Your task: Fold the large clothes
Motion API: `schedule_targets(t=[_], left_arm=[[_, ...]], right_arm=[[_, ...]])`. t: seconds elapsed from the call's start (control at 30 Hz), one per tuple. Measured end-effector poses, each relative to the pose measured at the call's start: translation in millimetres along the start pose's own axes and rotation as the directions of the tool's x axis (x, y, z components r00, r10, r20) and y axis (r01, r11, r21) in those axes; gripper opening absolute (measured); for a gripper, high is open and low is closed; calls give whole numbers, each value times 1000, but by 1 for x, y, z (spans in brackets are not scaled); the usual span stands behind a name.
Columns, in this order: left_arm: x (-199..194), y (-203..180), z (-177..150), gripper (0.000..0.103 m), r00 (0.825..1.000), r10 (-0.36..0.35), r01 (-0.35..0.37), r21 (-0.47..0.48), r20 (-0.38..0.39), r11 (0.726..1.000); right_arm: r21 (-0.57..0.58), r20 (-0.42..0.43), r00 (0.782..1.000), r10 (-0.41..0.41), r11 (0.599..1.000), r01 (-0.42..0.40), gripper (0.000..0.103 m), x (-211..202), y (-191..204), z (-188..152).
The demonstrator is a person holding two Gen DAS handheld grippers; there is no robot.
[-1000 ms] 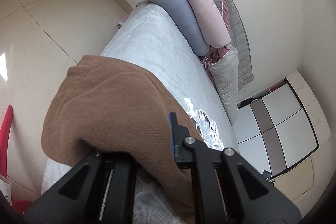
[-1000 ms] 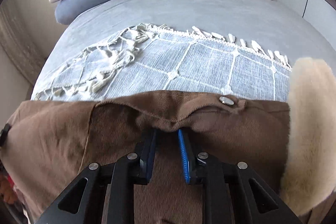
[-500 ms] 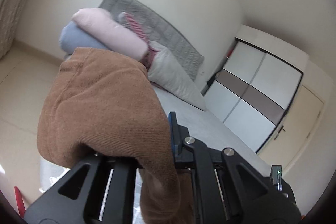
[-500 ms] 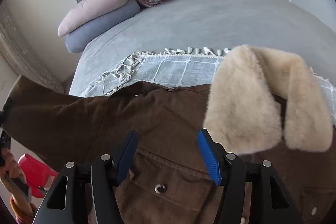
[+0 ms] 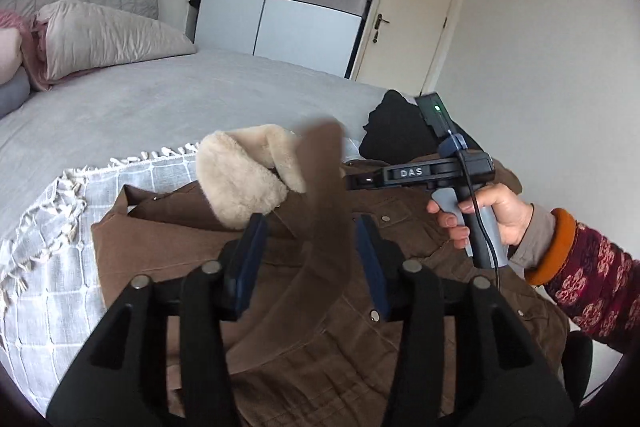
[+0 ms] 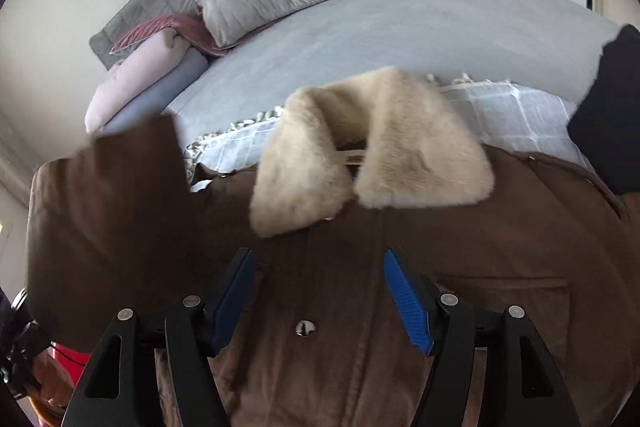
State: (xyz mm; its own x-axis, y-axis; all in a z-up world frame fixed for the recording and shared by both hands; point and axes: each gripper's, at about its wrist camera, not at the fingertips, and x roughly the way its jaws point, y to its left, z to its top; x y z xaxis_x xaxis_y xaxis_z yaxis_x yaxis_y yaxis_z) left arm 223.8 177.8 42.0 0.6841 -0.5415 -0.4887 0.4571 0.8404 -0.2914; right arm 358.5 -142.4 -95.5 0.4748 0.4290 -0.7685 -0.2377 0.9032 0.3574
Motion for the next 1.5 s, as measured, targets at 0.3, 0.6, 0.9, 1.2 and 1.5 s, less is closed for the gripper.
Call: schedule_targets(t=[0.3, 0.6, 0.9, 1.2, 1.5], left_arm=[[-21, 102, -30, 63, 964, 265, -264, -257, -31, 930], [2, 111, -51, 63, 947, 311, -321, -256, -83, 912], [15, 111, -35, 41, 955, 293, -293, -247, -36, 924], [65, 107, -54, 41, 903, 378, -405, -113, -202, 907], [126, 118, -21, 41, 874, 444, -462, -56, -198, 885]], right_arm=[[204, -32, 996, 87, 976, -78, 68, 1, -55, -18], [-48, -177, 979, -97, 995, 90, 36, 34, -6, -61], [-353, 217, 971, -105, 919, 178, 9, -57, 72, -42], [-191, 147, 927, -345, 910, 369, 33, -9, 10, -27], [-275, 174, 964, -199, 931, 242, 48, 31, 79, -40]])
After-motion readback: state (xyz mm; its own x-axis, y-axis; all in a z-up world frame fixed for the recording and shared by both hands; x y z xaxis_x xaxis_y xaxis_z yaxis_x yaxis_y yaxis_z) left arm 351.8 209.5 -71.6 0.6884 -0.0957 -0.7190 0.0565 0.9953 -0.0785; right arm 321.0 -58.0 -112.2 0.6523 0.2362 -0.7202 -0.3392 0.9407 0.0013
